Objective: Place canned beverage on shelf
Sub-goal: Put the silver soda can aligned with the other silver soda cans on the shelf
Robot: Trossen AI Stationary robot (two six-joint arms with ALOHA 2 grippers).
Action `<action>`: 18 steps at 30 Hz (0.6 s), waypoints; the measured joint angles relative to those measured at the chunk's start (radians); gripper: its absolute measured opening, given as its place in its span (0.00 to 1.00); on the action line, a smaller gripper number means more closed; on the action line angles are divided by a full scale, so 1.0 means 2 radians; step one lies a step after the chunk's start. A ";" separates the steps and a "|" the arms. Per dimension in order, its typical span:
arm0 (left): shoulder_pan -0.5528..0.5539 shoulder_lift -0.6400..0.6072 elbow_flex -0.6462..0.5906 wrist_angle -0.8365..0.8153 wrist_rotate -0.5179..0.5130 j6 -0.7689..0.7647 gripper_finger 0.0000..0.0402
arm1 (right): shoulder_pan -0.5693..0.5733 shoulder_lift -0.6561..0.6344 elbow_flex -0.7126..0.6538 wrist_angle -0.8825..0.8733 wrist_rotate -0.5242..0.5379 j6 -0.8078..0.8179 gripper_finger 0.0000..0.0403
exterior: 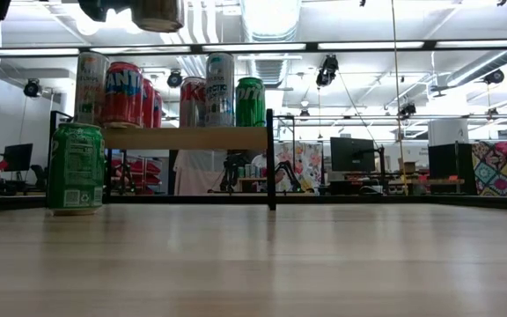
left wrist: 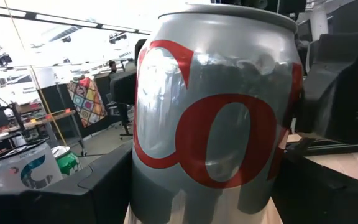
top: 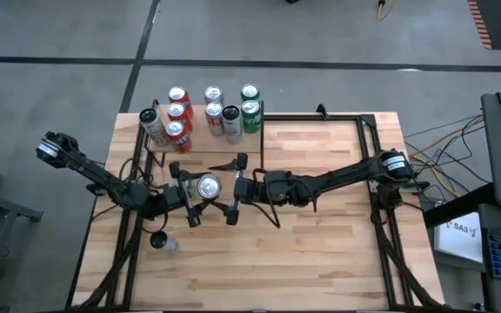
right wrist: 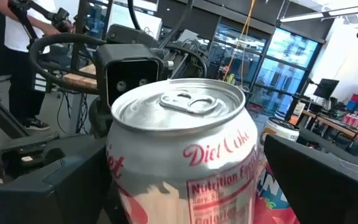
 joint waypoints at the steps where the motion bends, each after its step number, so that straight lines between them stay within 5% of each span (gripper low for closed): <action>1: 0.000 0.000 0.000 0.000 -0.001 0.000 0.72 | -0.001 0.003 0.003 0.000 -0.001 0.000 0.96; 9: 0.000 0.000 0.000 0.002 -0.020 0.010 0.74 | -0.003 0.004 0.005 -0.001 -0.002 -0.004 0.71; 18: 0.000 0.000 0.008 0.005 -0.049 0.013 0.93 | -0.005 0.001 0.005 -0.003 0.007 0.006 0.70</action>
